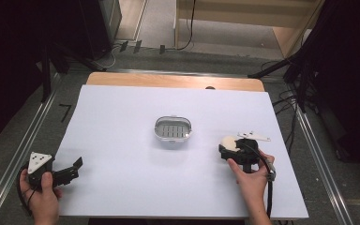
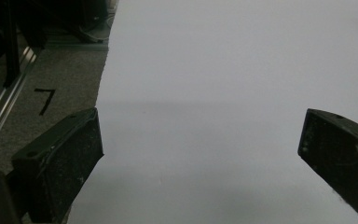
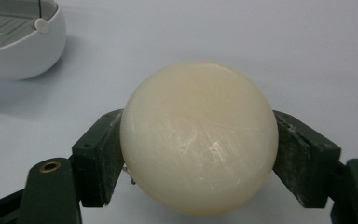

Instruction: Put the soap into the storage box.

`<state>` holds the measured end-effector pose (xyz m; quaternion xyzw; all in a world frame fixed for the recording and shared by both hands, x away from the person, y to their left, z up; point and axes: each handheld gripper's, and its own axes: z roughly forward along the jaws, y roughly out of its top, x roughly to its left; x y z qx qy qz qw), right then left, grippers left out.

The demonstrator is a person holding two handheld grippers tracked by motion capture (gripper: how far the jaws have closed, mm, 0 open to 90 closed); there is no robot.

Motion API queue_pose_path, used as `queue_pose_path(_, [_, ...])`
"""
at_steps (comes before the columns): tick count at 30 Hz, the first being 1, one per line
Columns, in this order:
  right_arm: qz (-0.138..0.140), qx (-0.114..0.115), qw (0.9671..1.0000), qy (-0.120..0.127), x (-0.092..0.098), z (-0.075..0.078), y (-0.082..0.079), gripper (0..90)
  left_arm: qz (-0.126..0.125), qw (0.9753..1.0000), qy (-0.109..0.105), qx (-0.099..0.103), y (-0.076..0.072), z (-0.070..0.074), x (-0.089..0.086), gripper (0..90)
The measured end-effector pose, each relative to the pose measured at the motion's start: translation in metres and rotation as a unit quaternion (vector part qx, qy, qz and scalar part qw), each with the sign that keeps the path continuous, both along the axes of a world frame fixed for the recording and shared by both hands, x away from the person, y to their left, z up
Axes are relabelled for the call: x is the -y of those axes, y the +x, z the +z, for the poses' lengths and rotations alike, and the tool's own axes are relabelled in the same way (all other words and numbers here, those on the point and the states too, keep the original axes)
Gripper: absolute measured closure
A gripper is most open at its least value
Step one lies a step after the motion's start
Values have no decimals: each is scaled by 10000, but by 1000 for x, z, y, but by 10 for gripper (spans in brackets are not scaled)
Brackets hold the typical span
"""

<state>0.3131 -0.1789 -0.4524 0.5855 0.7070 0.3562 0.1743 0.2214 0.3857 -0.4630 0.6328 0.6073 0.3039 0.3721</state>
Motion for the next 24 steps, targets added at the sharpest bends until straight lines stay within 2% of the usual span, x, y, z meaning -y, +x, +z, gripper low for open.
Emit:
queue_pose_path(8, [67,22,9999,117,-7,6,5,250,4,10000,39,-21,0,0,1,3])
queue_pose_path(14, [112,21,9999,26,-16,8,8,251,2,10000,65,-21,1,0,1,3])
queue_pose_path(24, [207,35,9998,68,-27,13,14,251,-6,10000,75,-26,1,0,1,3])
